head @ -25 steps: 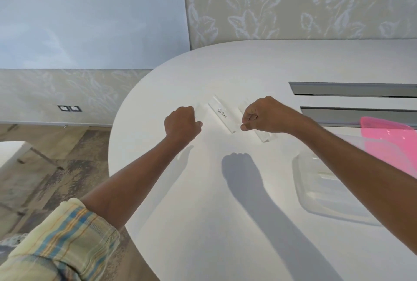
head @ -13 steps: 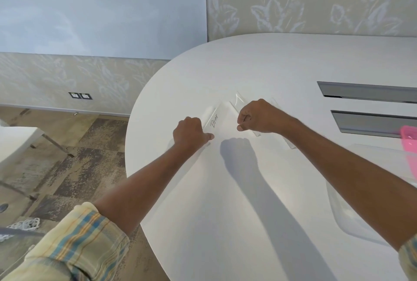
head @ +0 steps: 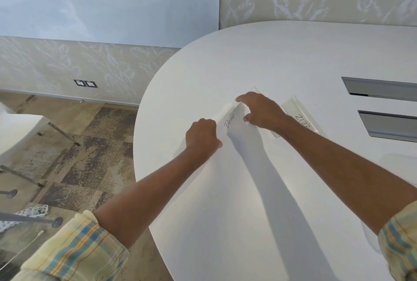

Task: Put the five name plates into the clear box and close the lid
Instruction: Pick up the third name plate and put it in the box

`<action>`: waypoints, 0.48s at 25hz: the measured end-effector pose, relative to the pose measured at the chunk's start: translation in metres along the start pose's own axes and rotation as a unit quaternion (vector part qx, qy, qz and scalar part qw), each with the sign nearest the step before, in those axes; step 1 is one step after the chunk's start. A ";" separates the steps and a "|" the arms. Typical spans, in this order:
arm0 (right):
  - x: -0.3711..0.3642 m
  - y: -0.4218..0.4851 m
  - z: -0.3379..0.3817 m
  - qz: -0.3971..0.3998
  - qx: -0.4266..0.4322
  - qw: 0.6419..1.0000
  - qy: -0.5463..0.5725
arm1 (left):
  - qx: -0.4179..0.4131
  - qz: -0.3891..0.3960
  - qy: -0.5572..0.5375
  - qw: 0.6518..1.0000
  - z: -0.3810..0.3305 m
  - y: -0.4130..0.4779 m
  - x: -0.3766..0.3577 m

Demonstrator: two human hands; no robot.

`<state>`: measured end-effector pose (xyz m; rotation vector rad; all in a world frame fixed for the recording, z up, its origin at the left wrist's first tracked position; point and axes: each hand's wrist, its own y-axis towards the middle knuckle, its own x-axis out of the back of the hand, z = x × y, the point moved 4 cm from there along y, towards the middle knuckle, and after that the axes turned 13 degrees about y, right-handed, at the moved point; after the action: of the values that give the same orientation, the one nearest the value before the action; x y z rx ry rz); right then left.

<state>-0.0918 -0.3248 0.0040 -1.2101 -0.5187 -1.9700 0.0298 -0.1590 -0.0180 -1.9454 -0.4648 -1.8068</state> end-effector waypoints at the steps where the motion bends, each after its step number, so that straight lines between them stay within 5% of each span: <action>1: -0.002 0.002 0.000 0.003 0.009 1.000 -0.004 | -0.004 -0.001 0.003 1.000 0.002 0.001 0.000; 12: -0.013 0.007 0.005 0.046 0.024 0.998 -0.048 | -0.038 -0.008 0.030 0.999 0.035 0.008 0.007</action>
<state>-0.0803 -0.3207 -0.0059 -1.2800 -0.5460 -1.8202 0.0645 -0.1476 -0.0139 -1.9350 -0.3980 -1.9126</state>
